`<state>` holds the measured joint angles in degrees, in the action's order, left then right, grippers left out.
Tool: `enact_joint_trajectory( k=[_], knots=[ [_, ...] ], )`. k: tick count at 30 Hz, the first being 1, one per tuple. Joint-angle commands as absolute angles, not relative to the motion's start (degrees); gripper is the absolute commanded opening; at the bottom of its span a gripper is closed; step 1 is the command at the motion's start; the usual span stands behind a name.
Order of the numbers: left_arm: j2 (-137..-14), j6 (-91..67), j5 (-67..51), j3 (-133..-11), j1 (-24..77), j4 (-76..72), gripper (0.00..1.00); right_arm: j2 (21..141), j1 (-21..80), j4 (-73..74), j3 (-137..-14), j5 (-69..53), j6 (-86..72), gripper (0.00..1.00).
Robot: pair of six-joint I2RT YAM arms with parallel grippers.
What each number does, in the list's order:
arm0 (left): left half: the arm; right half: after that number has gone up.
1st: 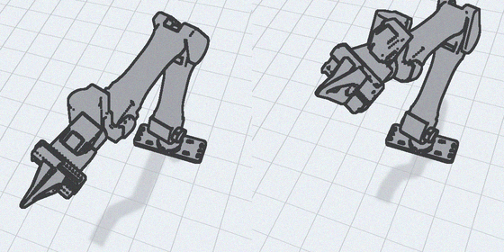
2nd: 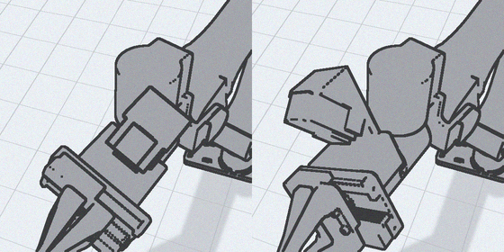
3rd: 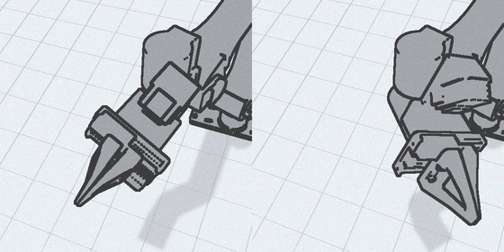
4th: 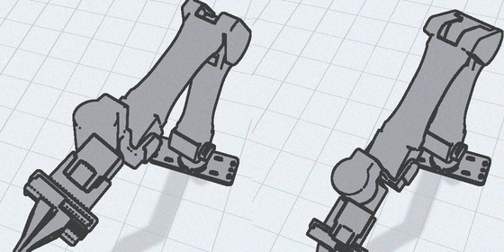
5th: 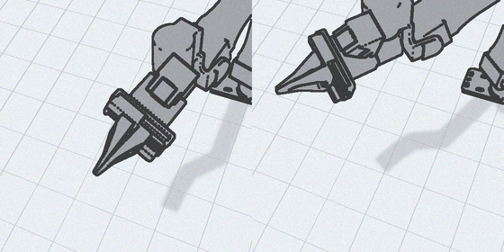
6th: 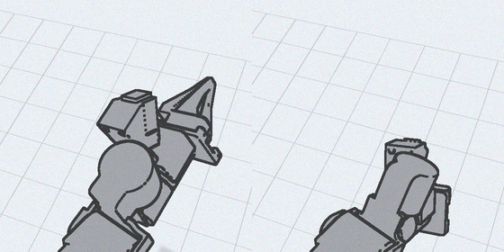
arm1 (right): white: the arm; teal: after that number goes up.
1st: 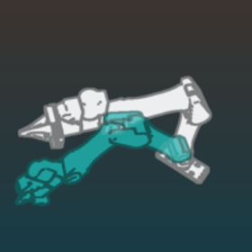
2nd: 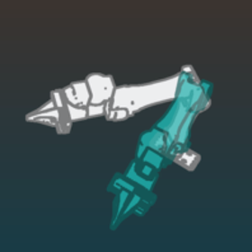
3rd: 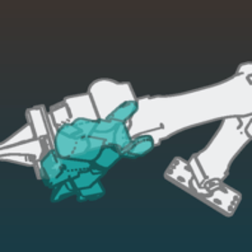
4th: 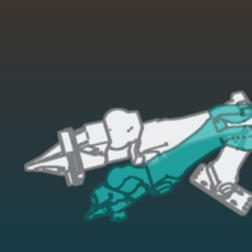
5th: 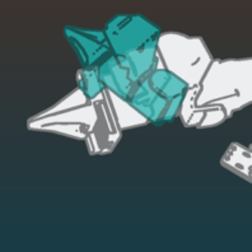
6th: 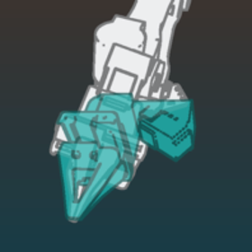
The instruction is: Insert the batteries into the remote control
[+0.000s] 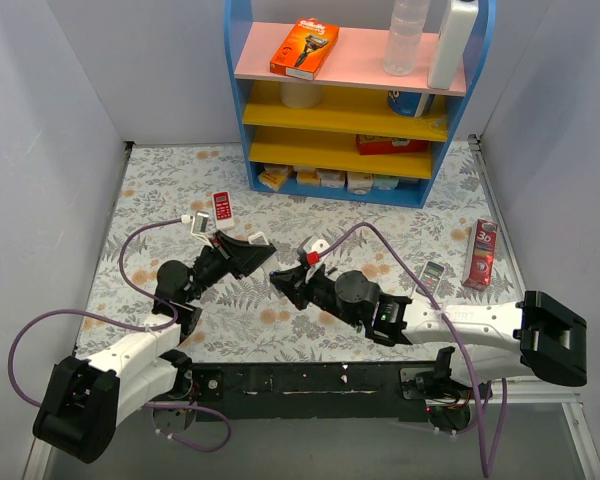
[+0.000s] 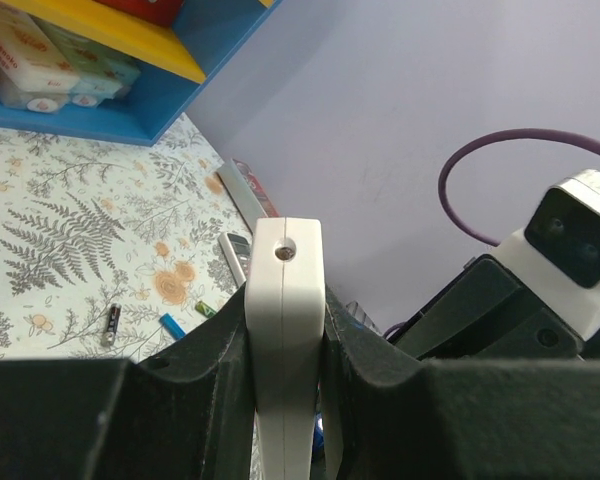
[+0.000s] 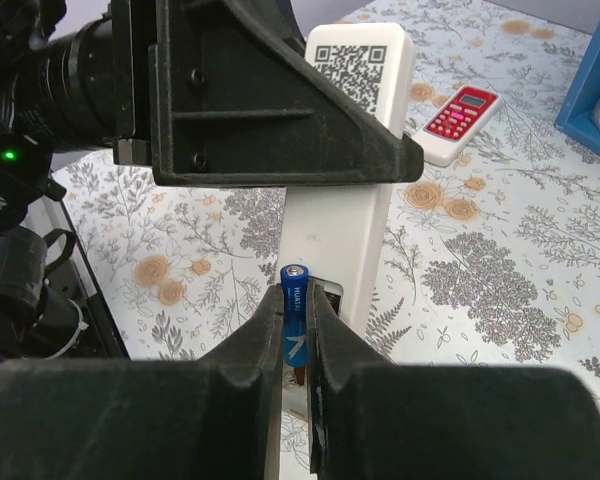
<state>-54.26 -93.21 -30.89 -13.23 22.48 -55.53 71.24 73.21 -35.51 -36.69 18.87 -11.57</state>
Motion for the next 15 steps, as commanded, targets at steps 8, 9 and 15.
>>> enact_joint_trajectory(
  k=[8,9,15],
  knots=[
    [-54.15,-92.64,-35.60,-16.18,22.76,-56.07,0.00,72.86,73.30,-30.67,-38.15,17.83,-10.81,0.01],
    [-53.97,-92.81,-35.33,-16.00,22.76,-56.34,0.00,72.43,73.30,-31.28,-37.71,18.36,-11.42,0.01],
    [-54.40,-98.86,-33.05,-12.49,22.76,-64.41,0.00,71.11,73.30,-37.52,-33.23,20.30,-15.99,0.01]
  ],
)
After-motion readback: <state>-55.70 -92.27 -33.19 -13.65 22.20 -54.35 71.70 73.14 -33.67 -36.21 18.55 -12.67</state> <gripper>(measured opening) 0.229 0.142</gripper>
